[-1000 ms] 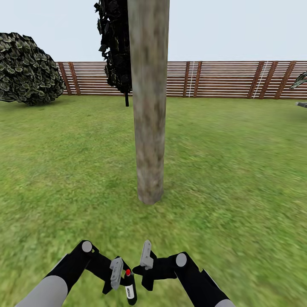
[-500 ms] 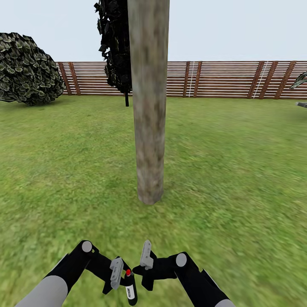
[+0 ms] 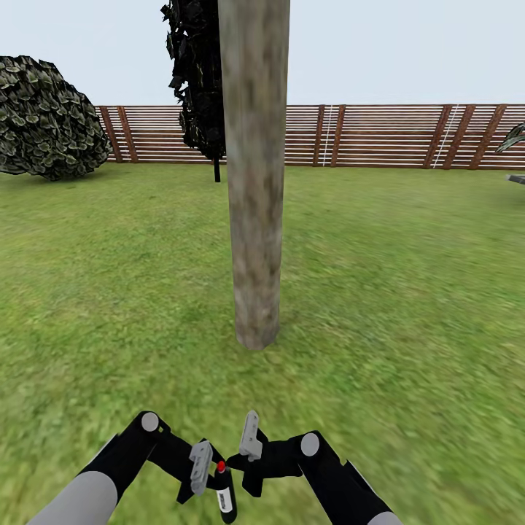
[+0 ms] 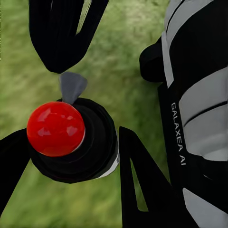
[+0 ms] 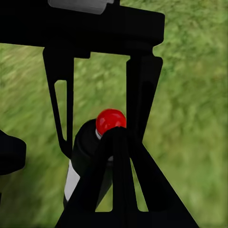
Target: In the garden, pick up the pesticide atomizer on the floor and spray pesticide onto both trees until each tree trunk is fully covered.
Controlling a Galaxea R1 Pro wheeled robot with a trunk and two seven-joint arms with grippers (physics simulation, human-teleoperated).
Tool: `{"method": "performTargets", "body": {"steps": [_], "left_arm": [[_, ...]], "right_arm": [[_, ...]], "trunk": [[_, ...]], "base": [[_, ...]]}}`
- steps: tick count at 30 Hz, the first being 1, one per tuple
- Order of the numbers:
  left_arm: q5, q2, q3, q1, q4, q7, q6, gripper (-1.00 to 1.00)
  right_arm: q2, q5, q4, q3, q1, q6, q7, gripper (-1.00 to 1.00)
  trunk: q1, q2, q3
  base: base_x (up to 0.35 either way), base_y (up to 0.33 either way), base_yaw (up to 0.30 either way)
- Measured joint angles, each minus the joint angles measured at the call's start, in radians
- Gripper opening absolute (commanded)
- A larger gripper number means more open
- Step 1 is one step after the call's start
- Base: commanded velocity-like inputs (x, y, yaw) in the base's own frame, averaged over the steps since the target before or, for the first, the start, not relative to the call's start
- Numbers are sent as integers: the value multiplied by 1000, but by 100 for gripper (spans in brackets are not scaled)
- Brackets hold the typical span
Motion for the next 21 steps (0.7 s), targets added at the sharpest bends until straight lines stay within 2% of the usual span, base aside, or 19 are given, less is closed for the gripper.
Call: {"method": "performTargets", "body": {"steps": [8, 11, 15, 17, 21], "left_arm": [[1, 1, 0, 0, 0, 0, 0, -100], [-12, 36, -2, 0, 11, 3, 1, -100], [-21, 107, -7, 1, 12, 7, 3, -100], [-38, 141, -8, 4, 12, 9, 3, -100], [-75, 163, -7, 8, 12, 12, 4, -100]], "right_arm": [[0, 0, 0, 0, 0, 0, 0, -100], [0, 0, 0, 0, 0, 0, 0, -100], [0, -1, 0, 0, 0, 0, 0, -100], [0, -1, 0, 0, 0, 0, 0, -100], [-1, -1, 0, 0, 0, 0, 1, -100]], "trunk": [[0, 0, 0], [0, 0, 0], [0, 0, 0], [0, 0, 0], [0, 0, 0]], "base": [[0, 0, 0], [0, 0, 0], [0, 0, 0], [0, 0, 0], [0, 0, 0]]}}
